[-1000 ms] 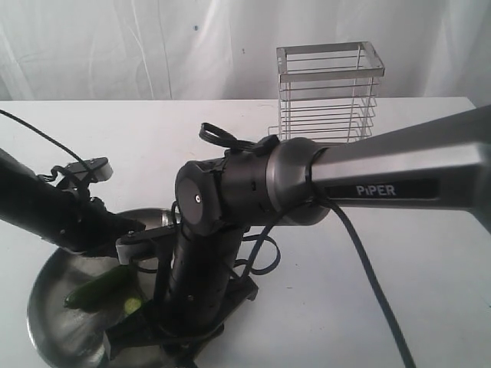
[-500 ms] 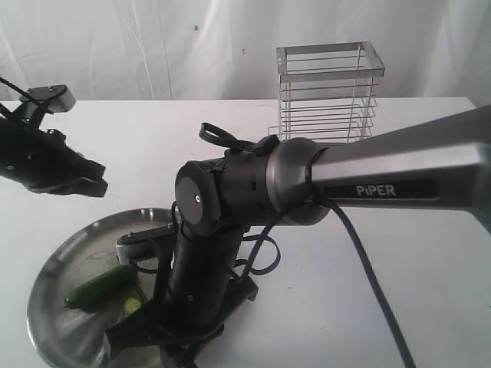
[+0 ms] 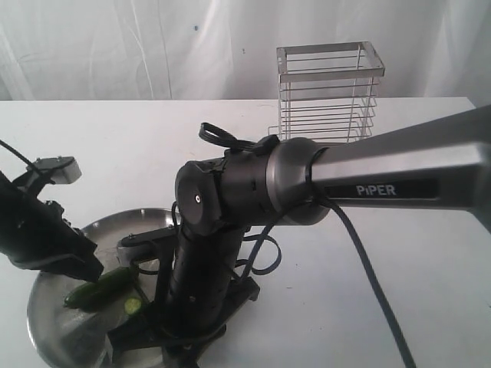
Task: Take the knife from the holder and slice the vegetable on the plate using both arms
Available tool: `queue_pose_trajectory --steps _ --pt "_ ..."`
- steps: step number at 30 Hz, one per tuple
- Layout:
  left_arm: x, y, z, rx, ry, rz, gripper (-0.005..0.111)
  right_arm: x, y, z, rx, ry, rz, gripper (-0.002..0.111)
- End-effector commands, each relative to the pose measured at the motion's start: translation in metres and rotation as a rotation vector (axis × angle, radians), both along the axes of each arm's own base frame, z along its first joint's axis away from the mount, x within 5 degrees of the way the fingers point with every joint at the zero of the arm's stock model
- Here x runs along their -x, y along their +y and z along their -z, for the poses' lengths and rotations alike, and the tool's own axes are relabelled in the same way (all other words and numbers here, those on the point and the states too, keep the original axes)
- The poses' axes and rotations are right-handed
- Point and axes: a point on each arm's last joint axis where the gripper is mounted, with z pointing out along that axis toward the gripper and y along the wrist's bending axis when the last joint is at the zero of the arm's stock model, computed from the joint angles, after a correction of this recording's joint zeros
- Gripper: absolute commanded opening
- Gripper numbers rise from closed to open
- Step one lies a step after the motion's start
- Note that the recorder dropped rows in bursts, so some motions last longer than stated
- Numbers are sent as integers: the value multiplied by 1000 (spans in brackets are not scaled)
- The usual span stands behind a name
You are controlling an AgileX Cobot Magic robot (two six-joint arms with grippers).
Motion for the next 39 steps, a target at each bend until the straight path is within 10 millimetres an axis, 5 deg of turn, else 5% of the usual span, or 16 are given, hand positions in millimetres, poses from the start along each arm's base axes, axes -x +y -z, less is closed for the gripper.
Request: queue_pose_trajectory --steps 1,12,31,39 --pt "7 -5 8 -20 -18 -23 32 0 -1 -1 9 0 -19 15" --pt "3 -5 36 -68 18 -54 32 1 -2 -2 12 5 -20 15" --pt "3 -5 40 -65 29 -61 32 11 -13 -9 95 86 -89 15" --pt "-12 -9 5 -30 -77 -39 41 3 -17 -43 27 -98 -36 15"
